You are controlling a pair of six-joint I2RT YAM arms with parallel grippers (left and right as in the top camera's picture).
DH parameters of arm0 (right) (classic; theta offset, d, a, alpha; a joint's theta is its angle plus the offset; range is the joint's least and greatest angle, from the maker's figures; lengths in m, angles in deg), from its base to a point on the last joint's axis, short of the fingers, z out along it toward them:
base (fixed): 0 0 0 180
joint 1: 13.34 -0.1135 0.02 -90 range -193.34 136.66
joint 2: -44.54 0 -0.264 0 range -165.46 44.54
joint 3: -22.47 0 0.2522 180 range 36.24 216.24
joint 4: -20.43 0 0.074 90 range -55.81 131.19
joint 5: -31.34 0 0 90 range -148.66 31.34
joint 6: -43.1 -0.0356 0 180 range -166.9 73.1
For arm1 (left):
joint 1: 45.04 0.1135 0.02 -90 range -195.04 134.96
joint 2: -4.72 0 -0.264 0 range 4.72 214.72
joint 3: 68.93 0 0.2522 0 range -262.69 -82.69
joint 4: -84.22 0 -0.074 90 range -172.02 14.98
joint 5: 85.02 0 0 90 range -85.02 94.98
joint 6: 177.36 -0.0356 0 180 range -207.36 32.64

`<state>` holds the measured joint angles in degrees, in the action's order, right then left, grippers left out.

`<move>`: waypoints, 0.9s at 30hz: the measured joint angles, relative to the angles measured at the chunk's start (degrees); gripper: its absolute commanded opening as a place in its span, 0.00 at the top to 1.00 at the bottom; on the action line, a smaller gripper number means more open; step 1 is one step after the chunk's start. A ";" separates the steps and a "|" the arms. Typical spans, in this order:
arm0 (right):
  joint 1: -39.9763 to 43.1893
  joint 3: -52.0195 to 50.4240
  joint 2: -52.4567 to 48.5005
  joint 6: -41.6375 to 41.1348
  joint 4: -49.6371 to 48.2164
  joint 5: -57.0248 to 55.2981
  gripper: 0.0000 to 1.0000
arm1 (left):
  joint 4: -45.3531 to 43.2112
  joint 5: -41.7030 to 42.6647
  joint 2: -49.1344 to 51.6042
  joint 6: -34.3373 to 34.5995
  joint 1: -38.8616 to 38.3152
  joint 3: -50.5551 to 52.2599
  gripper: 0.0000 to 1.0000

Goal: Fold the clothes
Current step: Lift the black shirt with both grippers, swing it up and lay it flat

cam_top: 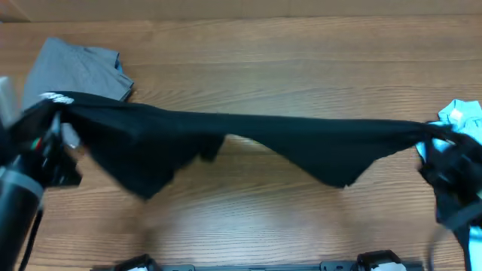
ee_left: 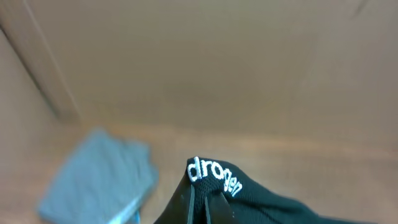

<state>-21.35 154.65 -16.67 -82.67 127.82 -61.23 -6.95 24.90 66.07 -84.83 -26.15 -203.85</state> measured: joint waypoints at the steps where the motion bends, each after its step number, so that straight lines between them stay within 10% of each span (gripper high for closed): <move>1: 0.00 2.89 0.07 0.00 0.83 -0.07 0.96 | -0.07 -0.20 -0.17 0.02 0.00 -3.28 0.96; 12: -0.02 16.74 1.70 0.50 3.52 0.87 0.96 | 0.59 -5.75 -1.53 0.28 0.00 -18.36 0.96; 27: 0.00 -12.07 -23.10 1.31 -16.70 -2.60 0.96 | 3.56 4.72 37.07 -2.62 -6.34 -16.50 0.95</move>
<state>-21.35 142.58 -39.78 -81.35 111.12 -63.83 -3.39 29.62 103.14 -87.46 -32.49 -220.36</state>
